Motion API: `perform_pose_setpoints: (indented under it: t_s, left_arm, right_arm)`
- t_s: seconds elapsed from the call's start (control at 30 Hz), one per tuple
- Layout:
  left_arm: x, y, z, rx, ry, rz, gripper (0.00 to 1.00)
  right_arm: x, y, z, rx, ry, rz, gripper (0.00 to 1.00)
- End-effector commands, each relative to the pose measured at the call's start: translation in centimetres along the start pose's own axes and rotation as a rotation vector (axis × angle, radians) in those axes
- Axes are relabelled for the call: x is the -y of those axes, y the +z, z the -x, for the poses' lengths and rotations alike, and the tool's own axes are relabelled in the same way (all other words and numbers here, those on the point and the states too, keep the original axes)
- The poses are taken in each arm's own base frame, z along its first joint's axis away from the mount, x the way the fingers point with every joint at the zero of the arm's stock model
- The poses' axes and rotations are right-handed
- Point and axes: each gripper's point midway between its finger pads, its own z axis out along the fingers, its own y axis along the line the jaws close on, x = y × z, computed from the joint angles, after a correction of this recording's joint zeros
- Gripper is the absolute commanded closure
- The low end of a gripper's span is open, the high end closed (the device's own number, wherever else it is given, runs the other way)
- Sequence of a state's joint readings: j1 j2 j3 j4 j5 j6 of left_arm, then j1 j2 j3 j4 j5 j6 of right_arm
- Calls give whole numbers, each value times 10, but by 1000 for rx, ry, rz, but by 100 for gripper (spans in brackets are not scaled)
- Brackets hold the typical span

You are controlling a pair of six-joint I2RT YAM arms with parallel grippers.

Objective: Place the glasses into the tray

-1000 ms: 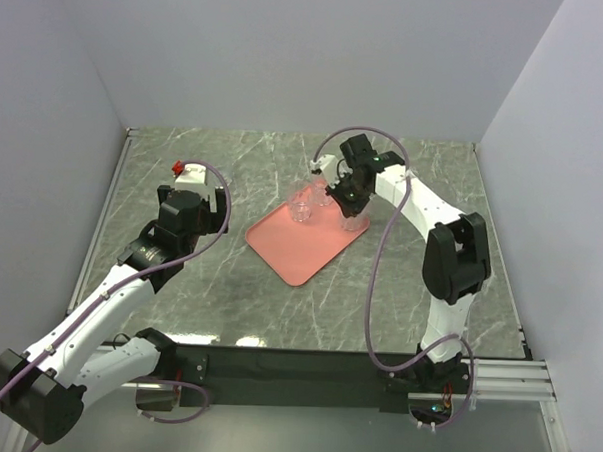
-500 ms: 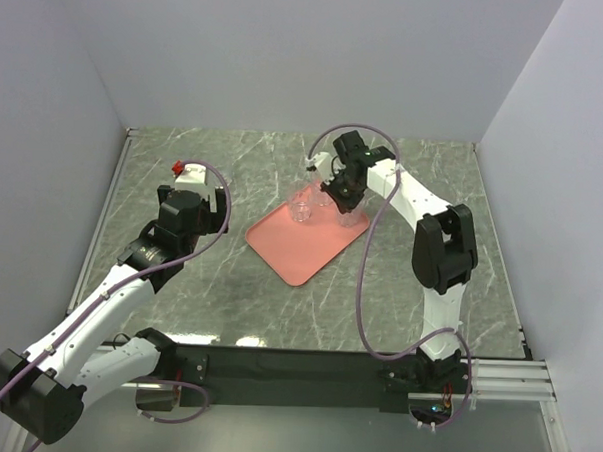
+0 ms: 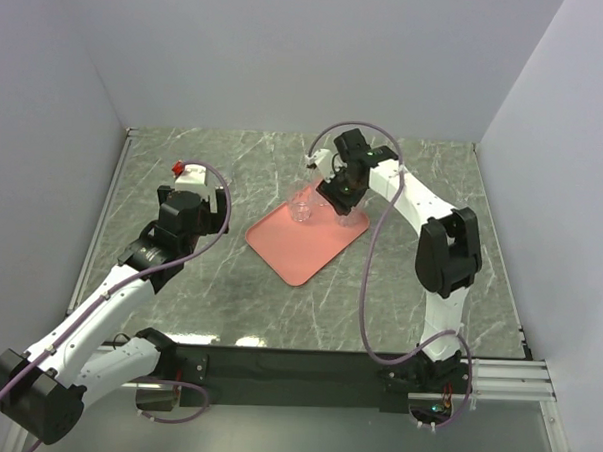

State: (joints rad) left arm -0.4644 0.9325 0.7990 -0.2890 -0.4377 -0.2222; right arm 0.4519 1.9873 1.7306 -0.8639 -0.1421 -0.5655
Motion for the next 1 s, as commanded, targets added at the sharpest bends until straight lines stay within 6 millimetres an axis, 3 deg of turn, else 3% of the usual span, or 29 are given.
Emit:
perform_pose_setpoints:
  t_s: [0.0, 0.2, 0.33, 0.37, 0.43, 0.47, 0.6, 0.73, 0.77, 0.8, 0.83, 0.97]
  left_arm:
    - [2, -1, 14, 58, -22, -26, 7]
    - [5, -1, 14, 58, -37, -60, 6]
    - [6, 0, 13, 59, -44, -67, 5]
    - [6, 1, 12, 55, -43, -68, 5]
    - [9, 2, 14, 59, -52, -83, 4]
    - [11, 5, 13, 48, -58, -104, 4]
    - [18, 13, 19, 35, -120, -161, 4]
    - [17, 27, 23, 1, -239, -218, 5]
    - [3, 32, 25, 2, -281, -187, 5]
    - [8, 33, 28, -2, -310, -239, 5]
    - [-3, 41, 26, -19, -368, -218, 5]
    - [-6, 59, 25, -59, -453, -246, 6]
  right_arm:
    - [3, -49, 21, 128, -10, -71, 45]
    - [-5, -78, 4, 197, -5, -93, 44]
    - [-12, -83, -23, 216, 28, -88, 44]
    - [-11, -95, -26, 250, 41, -94, 44]
    - [-14, -97, -37, 271, 62, -93, 43]
    - [-14, -110, -38, 307, 71, -107, 43]
    - [-13, -127, -52, 394, 123, -112, 40]
    - [-18, -126, -71, 426, 176, -83, 39]
    - [-20, -128, -72, 442, 185, -81, 39]
    - [-19, -127, -74, 454, 193, -84, 39]
    - [-23, -123, -82, 462, 215, -65, 39]
    - [-26, -117, -101, 476, 258, -33, 39]
